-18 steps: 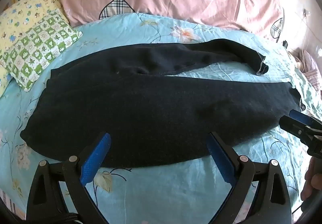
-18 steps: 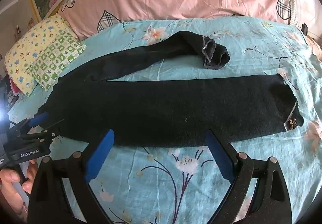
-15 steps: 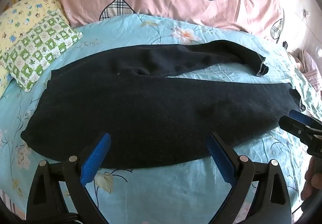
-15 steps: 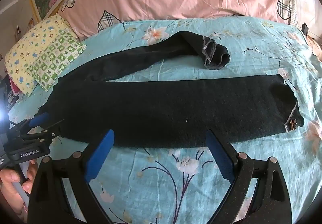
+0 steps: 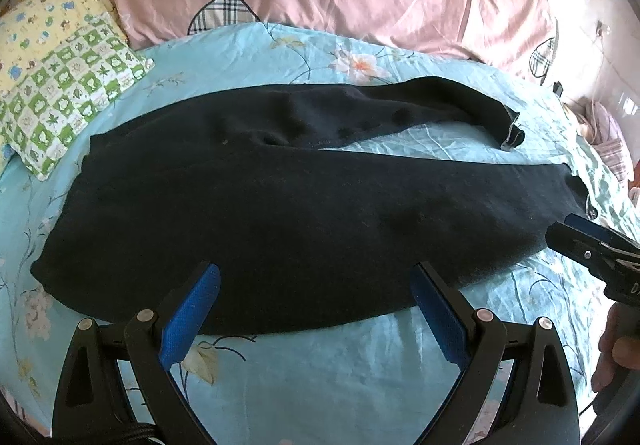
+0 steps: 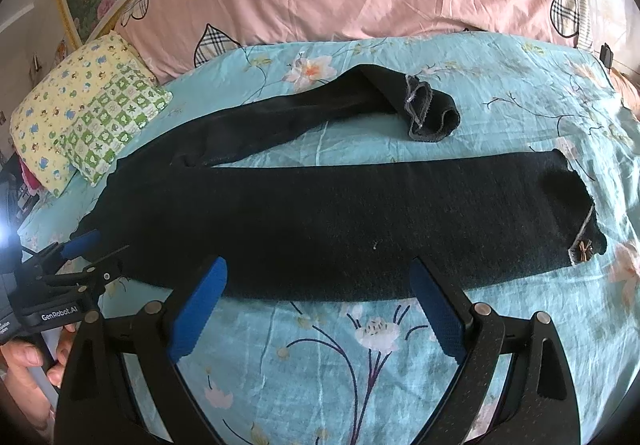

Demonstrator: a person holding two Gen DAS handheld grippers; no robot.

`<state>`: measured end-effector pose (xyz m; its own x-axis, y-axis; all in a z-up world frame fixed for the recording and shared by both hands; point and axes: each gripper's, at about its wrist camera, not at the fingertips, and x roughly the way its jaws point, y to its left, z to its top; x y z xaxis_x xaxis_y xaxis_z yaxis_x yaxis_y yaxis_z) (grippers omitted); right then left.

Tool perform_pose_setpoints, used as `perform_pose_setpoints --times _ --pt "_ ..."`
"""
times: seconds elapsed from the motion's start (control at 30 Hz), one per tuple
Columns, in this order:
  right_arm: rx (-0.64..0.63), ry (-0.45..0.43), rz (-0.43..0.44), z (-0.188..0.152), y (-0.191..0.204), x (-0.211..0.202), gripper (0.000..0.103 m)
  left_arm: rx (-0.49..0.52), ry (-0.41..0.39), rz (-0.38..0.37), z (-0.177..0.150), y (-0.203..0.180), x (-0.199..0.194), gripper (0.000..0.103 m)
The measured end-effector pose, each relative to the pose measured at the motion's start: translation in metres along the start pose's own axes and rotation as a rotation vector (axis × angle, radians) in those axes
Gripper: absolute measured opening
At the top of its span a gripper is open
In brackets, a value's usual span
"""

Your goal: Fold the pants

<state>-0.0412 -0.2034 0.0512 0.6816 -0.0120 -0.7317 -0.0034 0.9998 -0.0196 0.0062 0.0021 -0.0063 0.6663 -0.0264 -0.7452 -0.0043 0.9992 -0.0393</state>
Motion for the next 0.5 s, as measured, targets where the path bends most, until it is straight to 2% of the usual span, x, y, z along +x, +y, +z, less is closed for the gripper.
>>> perform_pose_setpoints --times 0.1,0.33,0.5 --pt "0.005 0.025 -0.017 -0.002 -0.003 0.000 0.093 -0.004 0.002 -0.008 0.002 0.001 0.001 0.097" --pt "0.012 0.022 -0.010 0.000 -0.005 0.000 0.093 -0.010 0.007 -0.014 0.007 0.002 0.004 0.096" --pt "0.041 0.067 0.002 0.006 -0.008 0.000 0.093 -0.011 0.008 -0.018 0.011 0.004 0.006 0.097"
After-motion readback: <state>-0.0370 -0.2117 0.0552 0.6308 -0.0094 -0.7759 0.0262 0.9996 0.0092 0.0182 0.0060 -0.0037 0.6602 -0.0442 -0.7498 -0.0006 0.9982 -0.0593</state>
